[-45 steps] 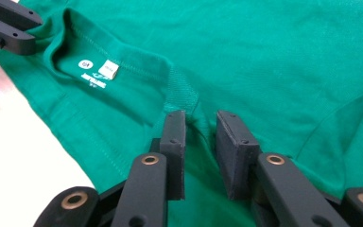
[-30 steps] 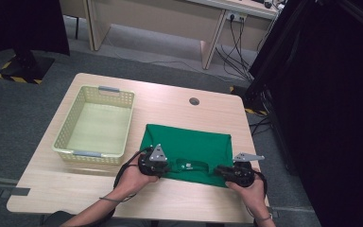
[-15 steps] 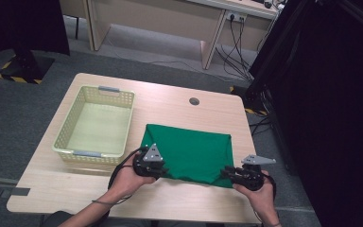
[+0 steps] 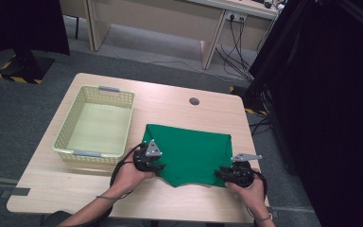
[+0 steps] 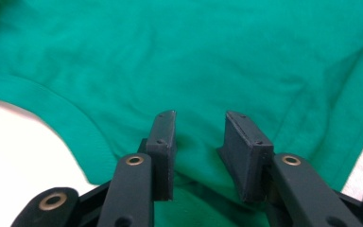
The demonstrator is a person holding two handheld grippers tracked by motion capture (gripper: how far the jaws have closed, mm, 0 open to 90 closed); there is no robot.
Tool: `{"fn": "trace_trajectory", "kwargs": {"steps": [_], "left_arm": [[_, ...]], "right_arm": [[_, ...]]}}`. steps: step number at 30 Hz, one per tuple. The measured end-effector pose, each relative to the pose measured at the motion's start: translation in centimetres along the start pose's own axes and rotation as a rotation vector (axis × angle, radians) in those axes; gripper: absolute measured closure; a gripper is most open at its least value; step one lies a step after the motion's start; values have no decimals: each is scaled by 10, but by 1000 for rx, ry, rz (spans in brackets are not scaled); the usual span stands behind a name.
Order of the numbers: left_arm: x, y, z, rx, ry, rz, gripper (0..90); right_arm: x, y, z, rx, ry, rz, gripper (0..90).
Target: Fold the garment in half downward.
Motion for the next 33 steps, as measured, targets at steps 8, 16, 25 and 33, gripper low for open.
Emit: {"fn": "trace_trajectory", "kwargs": {"steps": [8,16,25,33], "left_arm": [[7,3,1,-9,-5,19,592],[13,-1,1,-11,-5,12,591],[23,-11,4,-8,-18,8,584],[32,-20,5,-12,-22,-1,551]], "right_arm": [[5,4,-7,7,38,24,645],[7,2,-17,20,62,20,639],[9,-2,-30,31,95,21,628],[8,-2,-39,60,118,17,601]]}}
Point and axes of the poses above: each handheld gripper's, and its own axes: x roughly forward along the jaws, y roughly out of its underside, z roughly to its left, the point moved 9 cm from there along x, roughly forward along the jaws, and after that the axes turned 6 degrees about -x, right-handed, at the moved point
